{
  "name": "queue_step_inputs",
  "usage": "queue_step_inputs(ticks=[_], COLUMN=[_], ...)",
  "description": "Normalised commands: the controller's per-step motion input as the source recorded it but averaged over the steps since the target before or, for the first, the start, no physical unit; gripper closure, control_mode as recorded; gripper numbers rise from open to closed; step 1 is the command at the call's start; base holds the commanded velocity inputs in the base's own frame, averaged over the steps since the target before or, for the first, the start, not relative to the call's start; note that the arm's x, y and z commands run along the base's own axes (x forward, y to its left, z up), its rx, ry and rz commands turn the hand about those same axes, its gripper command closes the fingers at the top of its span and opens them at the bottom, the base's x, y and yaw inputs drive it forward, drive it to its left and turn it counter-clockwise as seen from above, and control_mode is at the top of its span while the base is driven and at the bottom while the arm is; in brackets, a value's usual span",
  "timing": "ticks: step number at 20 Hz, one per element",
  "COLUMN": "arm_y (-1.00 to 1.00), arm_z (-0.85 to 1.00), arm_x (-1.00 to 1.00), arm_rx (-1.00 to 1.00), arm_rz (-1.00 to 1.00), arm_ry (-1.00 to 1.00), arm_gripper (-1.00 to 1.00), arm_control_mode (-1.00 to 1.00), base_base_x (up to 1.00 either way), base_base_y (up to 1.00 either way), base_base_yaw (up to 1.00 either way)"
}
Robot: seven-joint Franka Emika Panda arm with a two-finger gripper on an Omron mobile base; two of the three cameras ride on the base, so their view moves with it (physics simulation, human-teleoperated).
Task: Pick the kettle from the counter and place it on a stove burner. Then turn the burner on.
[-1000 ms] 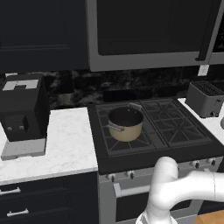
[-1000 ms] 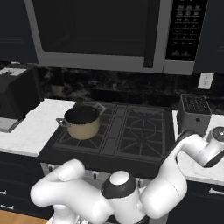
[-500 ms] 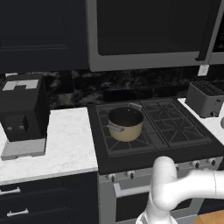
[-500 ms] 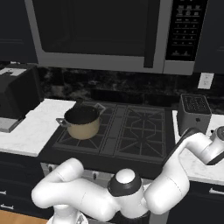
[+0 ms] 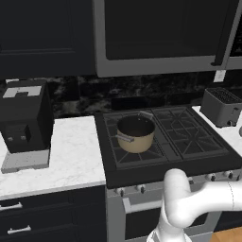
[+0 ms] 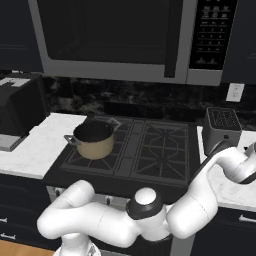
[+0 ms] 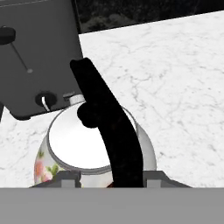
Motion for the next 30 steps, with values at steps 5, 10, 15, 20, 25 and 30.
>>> queue_step_inputs(ticks=[5,10,15,20,25,30], arm_y=[0.00,0.01,0.03,0.21,0.39,0.56], arm_z=[-0.01,-0.02,0.08,0.35,0.47,0.47], arm_x=[0.00,-0.12,-0.19,-0.08,-0.10,-0.15], arm_rx=[0.00,0.00,0.00,-0.03,-0.08,-0.11], arm_rz=[0.00,0.00,0.03,0.05,0.07,0.07], arm_ry=[0.00,-0.06,-0.16,-0.11,-0.09,-0.08], arm_gripper=[1.00,1.00,1.00,1.00,1.00,1.00], arm_control_mode=[-1.00,-1.00,-1.00,-1.00,-1.00,-1.00], base_base_x=[0.00,0.00,0.00,0.00,0.00,0.00], base_base_y=[0.00,0.00,0.00,0.00,0.00,0.00], base_base_yaw=[0.00,0.00,0.00,0.00,0.00,0.00])
